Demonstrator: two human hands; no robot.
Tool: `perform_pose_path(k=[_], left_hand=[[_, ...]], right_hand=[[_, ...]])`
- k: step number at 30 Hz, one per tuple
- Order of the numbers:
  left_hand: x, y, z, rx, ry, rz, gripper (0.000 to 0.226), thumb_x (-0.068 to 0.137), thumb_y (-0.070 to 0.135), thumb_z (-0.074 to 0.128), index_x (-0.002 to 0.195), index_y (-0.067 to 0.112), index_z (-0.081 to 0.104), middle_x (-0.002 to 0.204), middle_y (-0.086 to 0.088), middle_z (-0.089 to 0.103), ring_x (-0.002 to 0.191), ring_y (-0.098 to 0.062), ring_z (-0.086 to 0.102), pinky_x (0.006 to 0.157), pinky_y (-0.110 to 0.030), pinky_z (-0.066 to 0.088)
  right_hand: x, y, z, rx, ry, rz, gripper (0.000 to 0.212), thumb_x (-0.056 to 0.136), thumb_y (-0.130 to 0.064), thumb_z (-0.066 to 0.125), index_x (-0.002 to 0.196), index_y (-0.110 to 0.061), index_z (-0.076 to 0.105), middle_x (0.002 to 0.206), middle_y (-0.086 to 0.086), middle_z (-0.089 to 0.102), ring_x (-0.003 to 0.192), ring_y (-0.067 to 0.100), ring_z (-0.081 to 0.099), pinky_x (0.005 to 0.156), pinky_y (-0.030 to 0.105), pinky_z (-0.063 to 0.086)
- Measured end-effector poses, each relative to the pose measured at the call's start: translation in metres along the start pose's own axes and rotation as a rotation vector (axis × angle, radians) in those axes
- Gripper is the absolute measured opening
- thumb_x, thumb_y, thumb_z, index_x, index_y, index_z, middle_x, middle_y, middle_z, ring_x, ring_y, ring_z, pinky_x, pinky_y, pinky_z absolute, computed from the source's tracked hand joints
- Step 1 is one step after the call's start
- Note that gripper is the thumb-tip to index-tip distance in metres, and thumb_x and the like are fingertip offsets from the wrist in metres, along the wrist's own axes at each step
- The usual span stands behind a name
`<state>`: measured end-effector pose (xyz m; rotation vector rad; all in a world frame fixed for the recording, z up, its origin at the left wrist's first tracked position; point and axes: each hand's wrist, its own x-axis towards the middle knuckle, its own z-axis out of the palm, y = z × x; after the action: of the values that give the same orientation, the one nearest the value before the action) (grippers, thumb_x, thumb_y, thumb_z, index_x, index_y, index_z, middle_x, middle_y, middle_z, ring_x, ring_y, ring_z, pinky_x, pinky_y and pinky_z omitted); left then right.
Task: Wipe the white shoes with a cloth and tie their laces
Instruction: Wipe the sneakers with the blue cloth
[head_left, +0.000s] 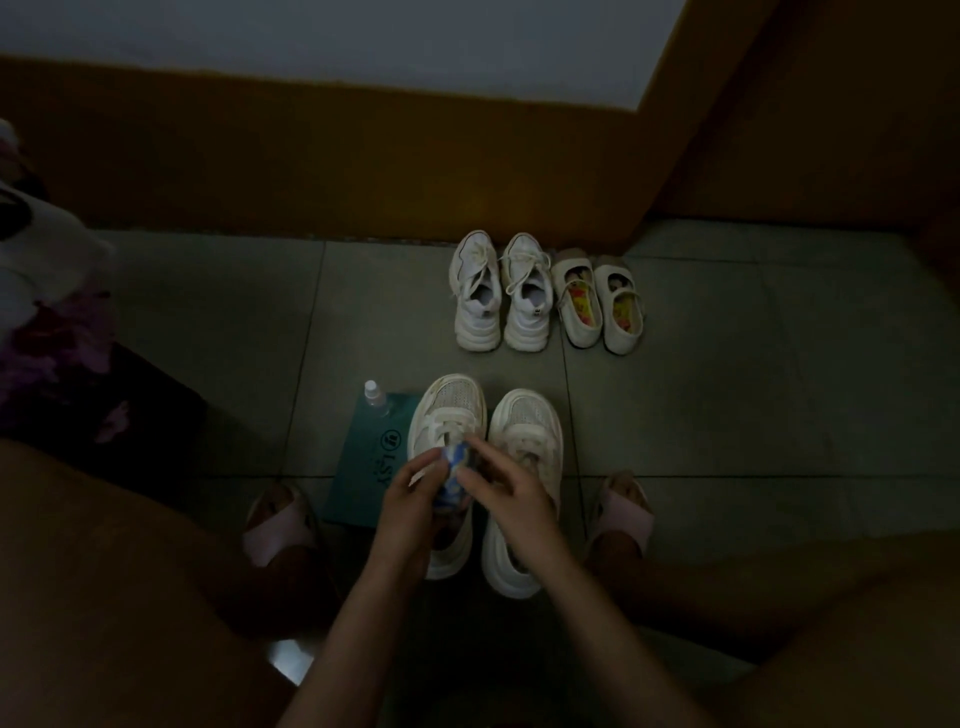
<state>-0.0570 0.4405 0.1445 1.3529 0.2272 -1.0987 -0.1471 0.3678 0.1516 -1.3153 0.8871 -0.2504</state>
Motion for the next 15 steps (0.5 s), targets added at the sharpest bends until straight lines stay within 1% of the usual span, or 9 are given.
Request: perform_pose_path(k=[3, 5, 7, 9, 11, 12, 14, 15], left_hand=[[-0.003, -0.001, 0.003, -0.014, 0.020, -0.022, 0.012, 0.093, 0.017, 0.053, 0.103, 0.022, 0.055, 0.081, -0.008, 0.068, 0.070, -0.023, 0.060, 0.066, -0.030, 0.044], [-0.005, -0.002, 0.006, 0.001, 0.015, -0.012, 0.017, 0.094, 0.017, 0.052, 0.110, 0.021, 0.054, 0.081, -0.008, 0.067, 0.066, -0.021, 0.058, 0.060, -0.027, 0.043], [-0.008, -0.002, 0.008, 0.000, -0.015, -0.007, 0.022, 0.096, 0.014, 0.047, 0.117, 0.019, 0.053, 0.089, -0.009, 0.067, 0.066, -0.016, 0.060, 0.050, -0.020, 0.047], [-0.009, -0.001, 0.009, -0.036, -0.060, -0.032, 0.028, 0.098, 0.011, 0.043, 0.124, 0.016, 0.051, 0.104, -0.011, 0.064, 0.072, -0.012, 0.062, 0.047, -0.016, 0.048], [-0.006, 0.000, 0.008, -0.032, -0.078, -0.040, 0.032, 0.098, 0.011, 0.041, 0.128, 0.013, 0.050, 0.111, -0.013, 0.062, 0.078, -0.012, 0.063, 0.049, -0.015, 0.050], [-0.004, 0.000, 0.008, 0.013, -0.060, -0.022, 0.032, 0.098, 0.011, 0.042, 0.129, 0.011, 0.050, 0.110, -0.013, 0.064, 0.077, -0.011, 0.064, 0.051, -0.015, 0.050], [0.001, 0.001, 0.006, 0.198, 0.036, 0.102, 0.029, 0.096, 0.013, 0.047, 0.125, 0.010, 0.054, 0.098, -0.007, 0.067, 0.072, -0.006, 0.067, 0.056, -0.017, 0.053], [0.003, 0.001, 0.006, 0.303, 0.101, 0.201, 0.028, 0.094, 0.015, 0.051, 0.121, 0.012, 0.057, 0.096, -0.005, 0.068, 0.079, -0.007, 0.068, 0.064, -0.021, 0.054]], right_hand=[[-0.001, 0.004, 0.006, 0.040, 0.032, -0.014, 0.046, 0.084, -0.007, 0.066, 0.120, -0.031, 0.052, 0.117, -0.014, 0.058, 0.102, -0.008, 0.057, 0.083, 0.010, 0.047], [-0.001, 0.005, 0.007, 0.060, 0.064, -0.020, 0.047, 0.082, -0.005, 0.068, 0.116, -0.034, 0.054, 0.120, -0.010, 0.060, 0.108, 0.000, 0.058, 0.089, 0.015, 0.049], [0.000, 0.007, 0.006, 0.069, 0.105, -0.034, 0.049, 0.080, -0.004, 0.069, 0.116, -0.034, 0.055, 0.125, -0.003, 0.060, 0.115, 0.008, 0.057, 0.097, 0.024, 0.049], [0.001, 0.009, 0.006, 0.080, 0.144, -0.044, 0.048, 0.080, -0.003, 0.069, 0.116, -0.032, 0.056, 0.127, -0.001, 0.059, 0.116, 0.010, 0.057, 0.099, 0.028, 0.048], [0.003, 0.010, 0.005, 0.094, 0.157, -0.043, 0.047, 0.080, -0.001, 0.068, 0.113, -0.033, 0.058, 0.125, 0.000, 0.061, 0.113, 0.010, 0.059, 0.096, 0.029, 0.050], [0.004, 0.010, 0.003, 0.096, 0.163, -0.039, 0.046, 0.080, 0.000, 0.068, 0.112, -0.033, 0.059, 0.124, 0.000, 0.062, 0.111, 0.011, 0.060, 0.095, 0.029, 0.051], [0.006, 0.008, -0.002, 0.126, 0.179, -0.017, 0.044, 0.081, 0.002, 0.066, 0.110, -0.030, 0.061, 0.120, 0.000, 0.064, 0.105, 0.008, 0.063, 0.088, 0.027, 0.054], [0.008, 0.006, -0.006, 0.157, 0.192, -0.007, 0.043, 0.082, 0.003, 0.065, 0.112, -0.026, 0.060, 0.116, -0.002, 0.065, 0.100, 0.004, 0.065, 0.082, 0.022, 0.054]])
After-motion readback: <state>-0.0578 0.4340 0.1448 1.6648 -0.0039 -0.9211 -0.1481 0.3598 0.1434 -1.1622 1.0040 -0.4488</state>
